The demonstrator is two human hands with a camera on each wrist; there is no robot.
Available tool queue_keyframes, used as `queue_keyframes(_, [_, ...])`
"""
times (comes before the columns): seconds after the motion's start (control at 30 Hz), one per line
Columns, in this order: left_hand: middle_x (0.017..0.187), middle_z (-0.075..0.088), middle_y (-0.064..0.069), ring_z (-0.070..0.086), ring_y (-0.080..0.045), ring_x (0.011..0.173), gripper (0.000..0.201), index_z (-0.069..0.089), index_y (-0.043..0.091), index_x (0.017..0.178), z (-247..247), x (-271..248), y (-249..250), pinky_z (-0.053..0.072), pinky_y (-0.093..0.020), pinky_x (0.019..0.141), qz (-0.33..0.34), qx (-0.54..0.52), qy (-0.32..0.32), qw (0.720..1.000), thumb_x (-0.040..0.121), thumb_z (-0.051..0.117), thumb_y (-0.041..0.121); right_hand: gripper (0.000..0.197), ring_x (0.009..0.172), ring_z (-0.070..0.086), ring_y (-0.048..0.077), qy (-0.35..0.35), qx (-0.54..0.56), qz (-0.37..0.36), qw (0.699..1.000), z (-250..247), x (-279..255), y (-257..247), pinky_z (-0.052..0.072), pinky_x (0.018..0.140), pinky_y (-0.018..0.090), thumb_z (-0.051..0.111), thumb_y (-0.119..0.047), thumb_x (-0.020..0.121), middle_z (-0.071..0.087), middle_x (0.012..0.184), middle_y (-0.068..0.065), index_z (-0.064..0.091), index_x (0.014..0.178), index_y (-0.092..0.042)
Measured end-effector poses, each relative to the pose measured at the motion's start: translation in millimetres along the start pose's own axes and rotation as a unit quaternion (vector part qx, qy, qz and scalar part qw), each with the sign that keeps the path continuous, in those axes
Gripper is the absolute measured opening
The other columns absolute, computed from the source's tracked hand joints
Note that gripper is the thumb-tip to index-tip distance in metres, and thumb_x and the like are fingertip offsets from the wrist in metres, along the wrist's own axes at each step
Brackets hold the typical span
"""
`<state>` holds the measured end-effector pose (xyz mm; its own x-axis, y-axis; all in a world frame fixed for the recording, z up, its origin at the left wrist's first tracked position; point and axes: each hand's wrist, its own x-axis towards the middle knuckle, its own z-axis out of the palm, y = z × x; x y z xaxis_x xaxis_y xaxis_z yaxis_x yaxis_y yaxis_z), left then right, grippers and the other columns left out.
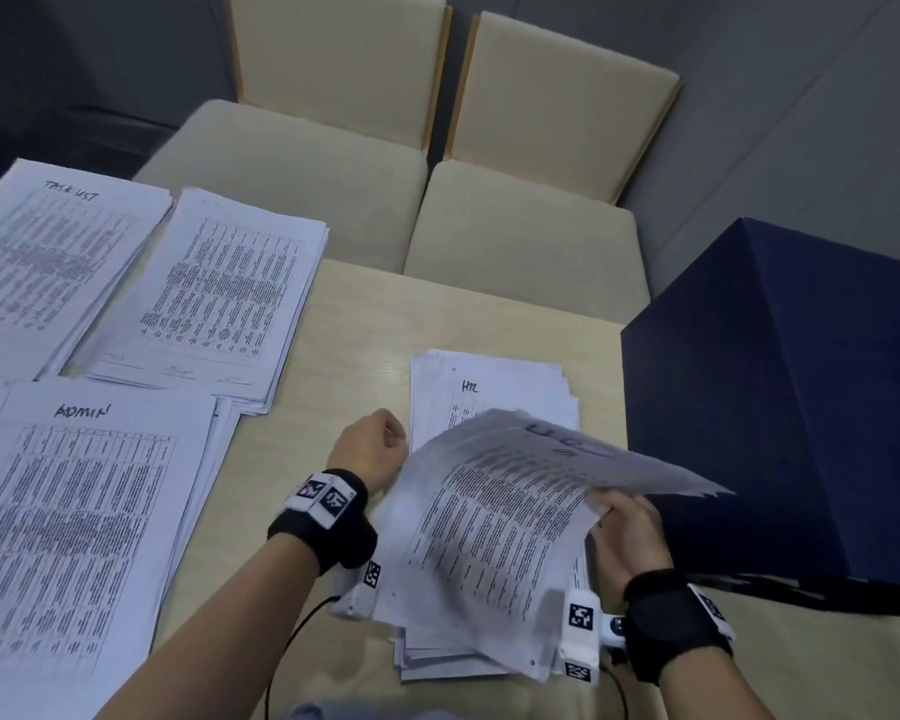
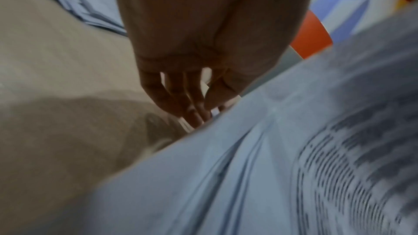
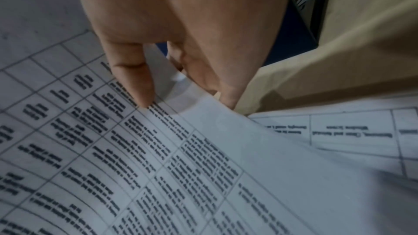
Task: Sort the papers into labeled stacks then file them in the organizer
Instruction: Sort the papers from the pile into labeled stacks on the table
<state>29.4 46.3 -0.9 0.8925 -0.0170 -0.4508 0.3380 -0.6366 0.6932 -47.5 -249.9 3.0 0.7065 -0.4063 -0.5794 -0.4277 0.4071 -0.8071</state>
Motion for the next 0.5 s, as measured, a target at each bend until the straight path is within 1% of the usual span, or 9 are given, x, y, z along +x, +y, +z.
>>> queue_keyframes(0.07, [0.089, 0.063, -0.004, 0.060, -0.025, 0.082, 0.022, 0.057, 0.014, 0.094, 7.9, -0.7, 0.6, 0.043, -0.029, 0.067, -0.038, 0.092, -0.011, 0.995, 0.081, 0.067, 0.029, 0.030, 0.099, 0.062, 0.037, 0.011, 0.010, -0.011, 1.000, -2.8, 4.1, 1.6, 0.045, 0.094, 0.046, 0.065, 0.001, 0.067, 0.064, 0.097, 0.022, 0.060, 0.096, -0.004])
queue_keyframes(0.1, [0.088, 0.064, -0.006, 0.060, -0.026, 0.080, 0.021, 0.058, 0.011, 0.092, 11.2, -2.1, 2.3, 0.044, -0.030, 0.065, -0.045, 0.108, -0.019, 0.993, 0.081, 0.066, 0.028, 0.033, 0.099, 0.063, 0.037, 0.015, 0.013, -0.011, 1.000, -4.0, 3.5, 1.5, 0.046, 0.094, 0.046, 0.063, 0.001, 0.068, 0.065, 0.099, 0.023, 0.060, 0.101, -0.003])
queue_keyframes(0.17, [0.078, 0.065, -0.007, 0.060, -0.027, 0.073, 0.010, 0.061, 0.011, 0.075, 15.4, -0.7, 4.2, 0.042, -0.026, 0.060, -0.035, 0.111, -0.009, 0.993, 0.080, 0.062, 0.019, 0.021, 0.083, 0.068, 0.030, 0.010, 0.020, -0.017, 1.000, -8.5, 5.9, 3.3, 0.053, 0.083, 0.038, 0.057, 0.004, 0.078, 0.069, 0.088, 0.019, 0.064, 0.096, -0.003])
queue_keyframes(0.2, [0.072, 0.064, -0.006, 0.060, -0.027, 0.070, 0.014, 0.059, 0.013, 0.067, 17.4, -0.2, 2.2, 0.040, -0.024, 0.057, -0.030, 0.103, 0.003, 0.994, 0.079, 0.062, 0.018, 0.018, 0.076, 0.068, 0.027, 0.011, 0.022, -0.018, 1.000, -13.3, 7.9, 5.2, 0.055, 0.078, 0.034, 0.056, 0.004, 0.080, 0.069, 0.081, 0.015, 0.068, 0.087, -0.007])
queue_keyframes(0.23, [0.068, 0.064, -0.005, 0.061, -0.027, 0.068, 0.020, 0.056, 0.016, 0.061, 17.8, -0.8, 0.7, 0.039, -0.023, 0.055, -0.025, 0.106, 0.006, 0.994, 0.079, 0.063, 0.020, 0.018, 0.077, 0.067, 0.027, 0.009, 0.020, -0.018, 1.000, -16.7, 9.2, 6.8, 0.054, 0.080, 0.035, 0.059, 0.002, 0.078, 0.068, 0.082, 0.015, 0.070, 0.082, -0.012])
queue_keyframes(0.3, [0.064, 0.062, -0.004, 0.061, -0.028, 0.067, 0.026, 0.053, 0.015, 0.060, 14.7, -0.9, -2.0, 0.037, -0.023, 0.053, -0.007, 0.133, 0.016, 0.991, 0.082, 0.061, 0.024, 0.021, 0.094, 0.064, 0.034, -0.009, 0.025, -0.025, 0.999, -16.9, 6.8, 6.7, 0.047, 0.096, 0.044, 0.065, -0.001, 0.068, 0.065, 0.097, 0.021, 0.070, 0.088, -0.007])
queue_keyframes(0.33, [0.063, 0.060, -0.003, 0.059, -0.027, 0.065, 0.025, 0.052, 0.015, 0.061, 12.3, -1.9, -3.3, 0.035, -0.024, 0.051, 0.008, 0.141, 0.029, 0.990, 0.084, 0.059, 0.024, 0.023, 0.096, 0.064, 0.035, -0.020, 0.019, -0.028, 0.999, -17.1, 5.3, 7.2, 0.047, 0.097, 0.045, 0.064, -0.001, 0.068, 0.066, 0.097, 0.021, 0.068, 0.091, -0.003])
queue_keyframes(0.4, [0.067, 0.063, -0.002, 0.059, -0.025, 0.067, 0.020, 0.059, 0.017, 0.068, 6.1, -6.8, -4.3, 0.034, -0.024, 0.051, 0.074, 0.127, 0.064, 0.987, 0.087, 0.057, 0.023, 0.011, 0.081, 0.066, 0.029, -0.038, 0.002, -0.029, 0.999, -15.4, -3.2, 5.9, 0.050, 0.082, 0.038, 0.055, 0.004, 0.078, 0.069, 0.079, 0.014, 0.064, 0.083, 0.000])
queue_keyframes(0.5, [0.080, 0.070, 0.005, 0.062, -0.013, 0.069, 0.011, 0.071, 0.018, 0.090, 2.9, -16.8, -3.6, 0.045, -0.023, 0.064, 0.187, 0.001, 0.052, 0.981, 0.091, 0.060, 0.015, 0.031, 0.069, 0.064, 0.016, -0.060, 0.021, -0.018, 0.998, -13.4, -6.2, 6.9, 0.047, 0.069, 0.026, 0.045, 0.006, 0.086, 0.069, 0.071, 0.001, 0.068, 0.077, -0.011])
